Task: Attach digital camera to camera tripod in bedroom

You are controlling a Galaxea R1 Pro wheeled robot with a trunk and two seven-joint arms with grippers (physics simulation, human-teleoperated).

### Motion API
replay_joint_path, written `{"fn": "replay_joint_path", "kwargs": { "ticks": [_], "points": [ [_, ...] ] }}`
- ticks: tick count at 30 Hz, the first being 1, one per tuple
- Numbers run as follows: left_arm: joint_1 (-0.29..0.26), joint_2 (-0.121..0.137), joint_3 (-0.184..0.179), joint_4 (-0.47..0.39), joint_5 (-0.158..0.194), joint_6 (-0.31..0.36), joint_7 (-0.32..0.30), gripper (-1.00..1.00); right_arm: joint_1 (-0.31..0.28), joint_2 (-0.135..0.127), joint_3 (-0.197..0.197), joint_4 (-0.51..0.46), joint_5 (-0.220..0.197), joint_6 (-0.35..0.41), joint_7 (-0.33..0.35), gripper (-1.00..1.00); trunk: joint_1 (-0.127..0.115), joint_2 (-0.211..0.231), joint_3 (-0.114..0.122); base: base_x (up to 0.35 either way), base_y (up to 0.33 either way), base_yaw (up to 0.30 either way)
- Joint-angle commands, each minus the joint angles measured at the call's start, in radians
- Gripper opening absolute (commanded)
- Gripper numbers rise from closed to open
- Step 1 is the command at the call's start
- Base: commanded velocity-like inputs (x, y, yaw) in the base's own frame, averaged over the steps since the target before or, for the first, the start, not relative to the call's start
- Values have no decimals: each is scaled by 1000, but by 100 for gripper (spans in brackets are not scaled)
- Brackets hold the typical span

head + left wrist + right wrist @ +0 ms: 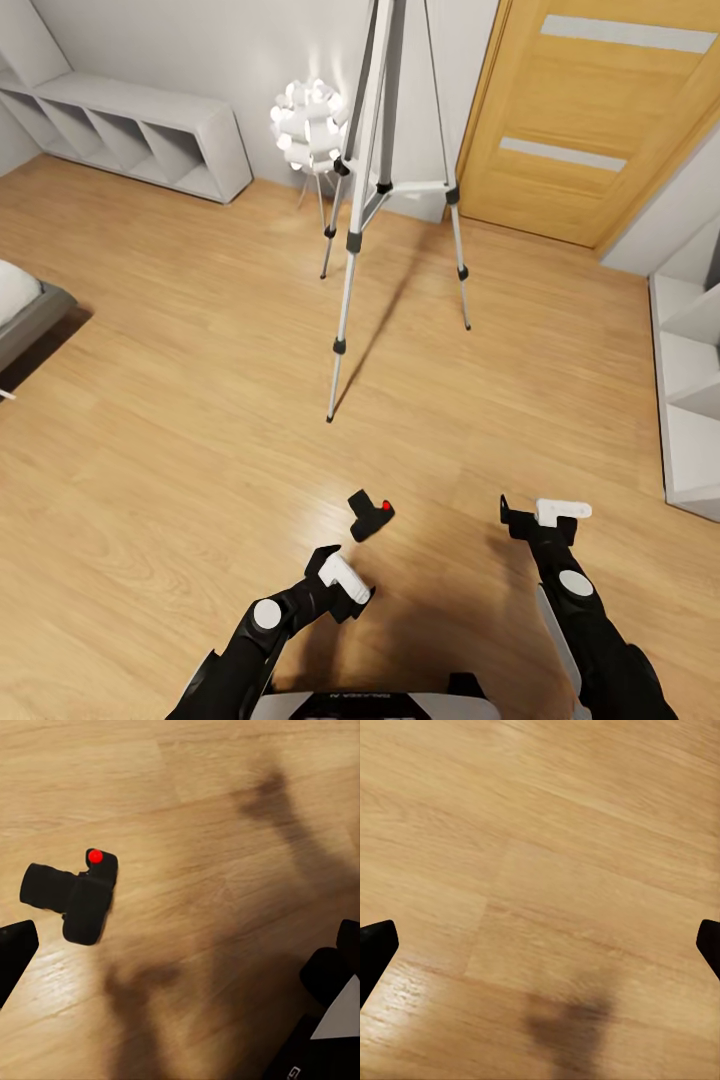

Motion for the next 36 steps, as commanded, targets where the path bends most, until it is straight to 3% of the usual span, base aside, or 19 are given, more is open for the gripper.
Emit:
{"fn": "replay_joint_path", "kwargs": {
  "ticks": [1,31,36],
  "points": [
    [0,0,1,-1,-8,0,-4,100,0,0,1,-1,5,4,-4,100,0,0,-1,0,0,0],
    [0,-3,1,-55,-6,38,-4,100,0,5,3,-1,5,3,-4,100,0,0,-2,0,0,0],
    [0,-2,1,-67,5,38,-6,100,0,5,4,0,5,2,-4,100,19,-35,-18,0,0,0]
  ]
}}
